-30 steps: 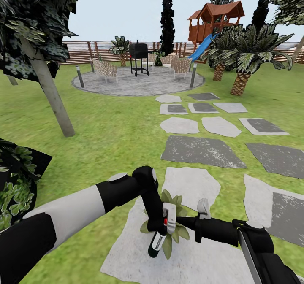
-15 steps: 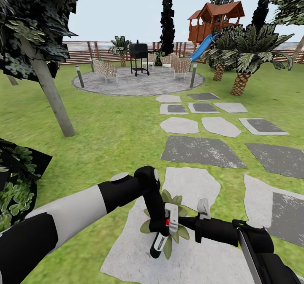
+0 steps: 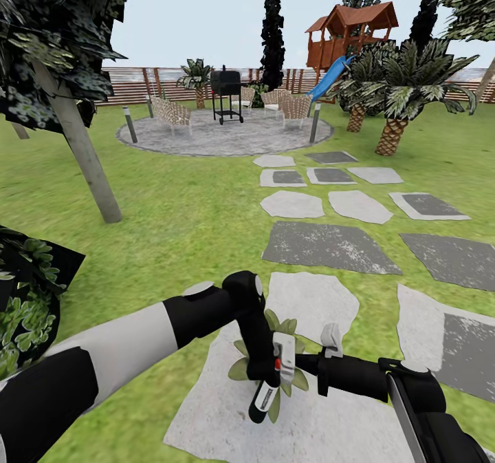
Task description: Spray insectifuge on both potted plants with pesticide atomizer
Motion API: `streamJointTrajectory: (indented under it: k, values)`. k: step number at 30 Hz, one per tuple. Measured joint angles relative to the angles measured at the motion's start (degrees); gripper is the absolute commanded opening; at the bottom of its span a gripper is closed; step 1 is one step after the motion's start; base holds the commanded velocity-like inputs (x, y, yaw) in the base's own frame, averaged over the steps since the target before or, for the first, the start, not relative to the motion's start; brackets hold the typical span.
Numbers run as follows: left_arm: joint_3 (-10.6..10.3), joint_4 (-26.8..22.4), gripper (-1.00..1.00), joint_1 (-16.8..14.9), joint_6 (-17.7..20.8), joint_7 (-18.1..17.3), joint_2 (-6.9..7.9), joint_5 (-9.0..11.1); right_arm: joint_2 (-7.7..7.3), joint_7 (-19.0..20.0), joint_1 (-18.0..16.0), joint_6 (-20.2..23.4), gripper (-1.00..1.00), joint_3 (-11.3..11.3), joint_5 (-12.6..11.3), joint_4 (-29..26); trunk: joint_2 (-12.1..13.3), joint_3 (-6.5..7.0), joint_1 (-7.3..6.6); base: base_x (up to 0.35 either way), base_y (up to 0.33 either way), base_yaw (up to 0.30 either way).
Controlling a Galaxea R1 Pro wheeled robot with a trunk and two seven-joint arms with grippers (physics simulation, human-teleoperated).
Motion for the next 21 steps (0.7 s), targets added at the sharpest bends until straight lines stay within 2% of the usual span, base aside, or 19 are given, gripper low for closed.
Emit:
streamJointTrajectory:
  k: [6, 12, 21]
  values:
    - [0.0, 0.0, -1.00, -0.1, 0.0, 0.0, -0.05, 0.0, 0.00, 0.0, 0.0, 0.0, -1.00, 0.1, 0.0, 0.0, 0.0, 0.00, 0.00, 0.000, 0.000, 0.000]
    - [-0.1, 0.0, -1.00, -0.1, 0.0, 0.0, 0.18, -0.1, 0.00, 0.0, 0.0, 0.0, -1.00, 3.2, 0.0, -0.1, 0.0, 0.00, 0.00, 0.000, 0.000, 0.000]
    - [-0.2, 0.0, -1.00, -0.1, 0.0, 0.0, 0.30, 0.0, 0.00, 0.0, 0.0, 0.0, -1.00, 3.3, 0.0, -0.1, 0.0, 0.00, 0.00, 0.000, 0.000, 0.000]
